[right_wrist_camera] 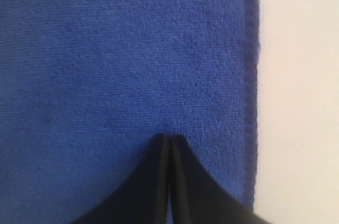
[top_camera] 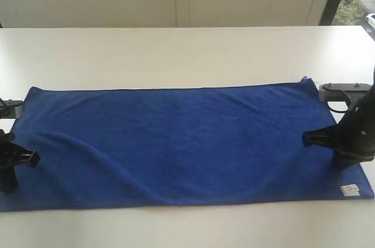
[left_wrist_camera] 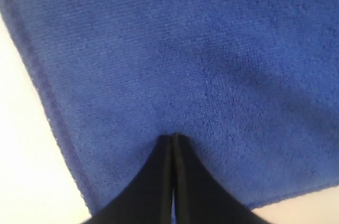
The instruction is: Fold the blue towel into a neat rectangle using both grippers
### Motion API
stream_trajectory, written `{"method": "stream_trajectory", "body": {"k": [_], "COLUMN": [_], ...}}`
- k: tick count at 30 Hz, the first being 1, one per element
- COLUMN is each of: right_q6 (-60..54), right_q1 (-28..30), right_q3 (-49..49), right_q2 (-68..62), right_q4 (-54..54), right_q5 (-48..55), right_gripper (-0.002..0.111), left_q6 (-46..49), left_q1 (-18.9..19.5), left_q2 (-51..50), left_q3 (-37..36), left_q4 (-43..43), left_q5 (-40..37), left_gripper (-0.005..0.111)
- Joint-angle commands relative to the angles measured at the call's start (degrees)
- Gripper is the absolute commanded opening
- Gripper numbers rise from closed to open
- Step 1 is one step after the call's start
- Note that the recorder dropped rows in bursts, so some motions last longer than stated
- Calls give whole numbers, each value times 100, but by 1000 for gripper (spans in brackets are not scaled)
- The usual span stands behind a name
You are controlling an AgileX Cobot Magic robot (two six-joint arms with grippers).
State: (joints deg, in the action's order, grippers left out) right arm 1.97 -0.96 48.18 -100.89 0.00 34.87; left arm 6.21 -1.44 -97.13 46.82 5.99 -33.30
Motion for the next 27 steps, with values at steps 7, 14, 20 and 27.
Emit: {"method": "stream_trajectory", "body": {"k": [7,14,20,27], "right_q6": [207,320,320,320], "right_q1": [30,30,30,30], "right_q3": [-36,-36,-36,-36], "right_q2": [-92,-92,-92,-92], "right_q4": [-334,-443,-453,-453], "right_q5": [246,347,390,528], "right_gripper": [0,0,0,0], "left_q6": [-490,-490,-479,-479], "left_q1": [12,12,12,12], "left_q2": [-168,-168,-168,-168], "left_q3": [-46,-46,-46,-46], "left_q4": [-599,-599,-599,-651], "left_q5": [-191,-302,-381,-453], "left_gripper": [0,0,0,0]}}
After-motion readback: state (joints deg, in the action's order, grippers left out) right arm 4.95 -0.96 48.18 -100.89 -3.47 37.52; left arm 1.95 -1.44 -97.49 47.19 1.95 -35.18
